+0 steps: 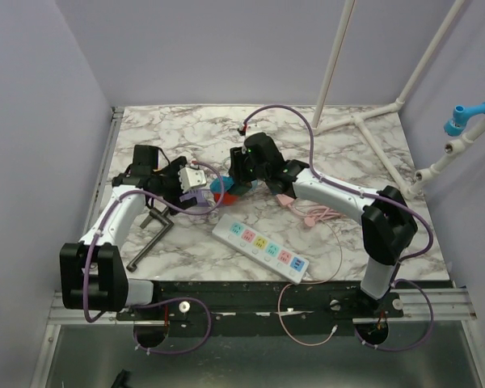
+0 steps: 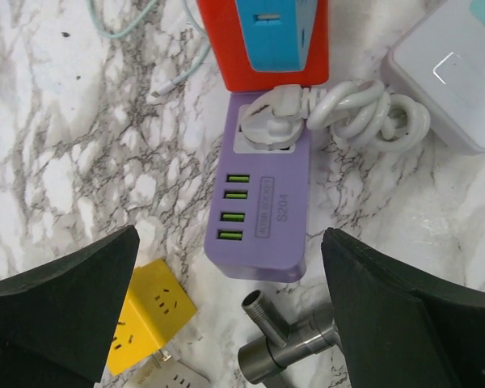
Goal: Pull the plug off the socket
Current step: Remove the plug from the socket.
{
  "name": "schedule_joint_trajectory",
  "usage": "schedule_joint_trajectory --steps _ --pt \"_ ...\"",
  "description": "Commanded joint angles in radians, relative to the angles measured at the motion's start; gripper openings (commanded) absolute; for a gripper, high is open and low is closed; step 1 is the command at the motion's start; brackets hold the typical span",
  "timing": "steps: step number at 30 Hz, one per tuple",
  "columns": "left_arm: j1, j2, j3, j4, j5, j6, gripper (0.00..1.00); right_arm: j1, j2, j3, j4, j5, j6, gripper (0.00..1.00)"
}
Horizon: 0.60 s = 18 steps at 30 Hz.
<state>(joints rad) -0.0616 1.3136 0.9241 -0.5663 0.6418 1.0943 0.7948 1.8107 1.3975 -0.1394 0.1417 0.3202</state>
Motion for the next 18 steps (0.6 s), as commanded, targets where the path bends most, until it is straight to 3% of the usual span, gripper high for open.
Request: schedule_joint_trajectory --steps 1,4,9,14,18 --pt "0.002 0.059 0.049 -0.192 0.091 0.074 0.99 -0.011 -0.034 -0.027 -0.042 0.034 -0.010 0.50" --pt "0.002 0.109 0.111 -0.305 0.118 0.088 0.98 -0.011 -0.037 -0.035 -0.038 0.034 -0.010 0.50" --pt "0.042 0.230 0.251 -0.424 0.187 -0.070 0.99 -0.010 -0.046 -0.055 -0.029 0.039 -0.006 0.50" --pt "0.052 0.261 0.276 -0.359 0.222 -0.272 0.98 -0.010 -0.058 -0.066 -0.025 0.039 -0.006 0.50" --pt "0.052 0.279 0.281 -0.342 0.234 -0.407 0.91 -0.011 -0.065 -0.068 -0.025 0.045 -0.006 0.50"
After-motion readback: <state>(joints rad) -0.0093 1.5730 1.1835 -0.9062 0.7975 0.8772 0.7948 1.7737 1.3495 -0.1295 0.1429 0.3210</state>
